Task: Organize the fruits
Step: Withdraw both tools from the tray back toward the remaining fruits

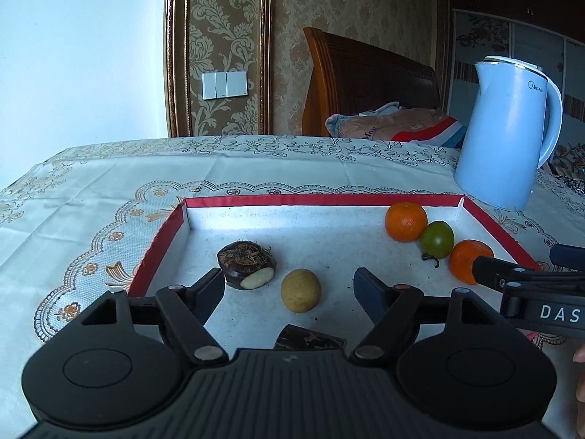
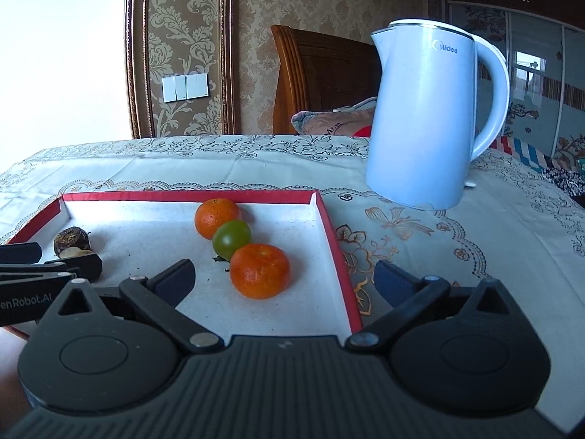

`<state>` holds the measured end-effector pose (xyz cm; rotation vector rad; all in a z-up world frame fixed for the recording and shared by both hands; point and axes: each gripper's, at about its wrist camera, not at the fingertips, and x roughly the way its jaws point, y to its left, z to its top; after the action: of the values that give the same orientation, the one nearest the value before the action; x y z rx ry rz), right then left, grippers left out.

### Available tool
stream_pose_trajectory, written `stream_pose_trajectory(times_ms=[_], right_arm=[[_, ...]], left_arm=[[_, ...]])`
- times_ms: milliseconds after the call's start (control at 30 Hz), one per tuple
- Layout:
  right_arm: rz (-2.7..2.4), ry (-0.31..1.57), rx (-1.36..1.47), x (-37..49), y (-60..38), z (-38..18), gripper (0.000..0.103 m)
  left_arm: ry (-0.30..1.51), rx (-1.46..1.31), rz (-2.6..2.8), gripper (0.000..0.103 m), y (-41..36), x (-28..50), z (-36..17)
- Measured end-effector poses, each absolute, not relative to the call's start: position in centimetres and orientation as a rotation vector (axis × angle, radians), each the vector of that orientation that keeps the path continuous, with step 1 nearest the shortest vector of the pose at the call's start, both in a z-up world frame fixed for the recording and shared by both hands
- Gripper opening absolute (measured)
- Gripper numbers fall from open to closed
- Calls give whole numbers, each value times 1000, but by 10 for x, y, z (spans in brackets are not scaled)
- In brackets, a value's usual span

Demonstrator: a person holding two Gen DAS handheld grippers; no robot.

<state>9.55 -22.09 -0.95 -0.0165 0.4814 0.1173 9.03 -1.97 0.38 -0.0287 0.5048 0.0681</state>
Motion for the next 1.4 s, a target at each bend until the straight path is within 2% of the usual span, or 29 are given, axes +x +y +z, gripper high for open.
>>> stream_pose_trajectory(times_ms=[67,700,1400], right_arm=[[115,478,-5,92,-224,-9,103],[134,460,47,61,-237,-10,103],[142,472,71,54,-241,-11,103]], left_arm=[[491,-23,81,82,-19,87,5],[437,-53,84,83,-1,30,9],[479,-27,27,83,3,5,2]])
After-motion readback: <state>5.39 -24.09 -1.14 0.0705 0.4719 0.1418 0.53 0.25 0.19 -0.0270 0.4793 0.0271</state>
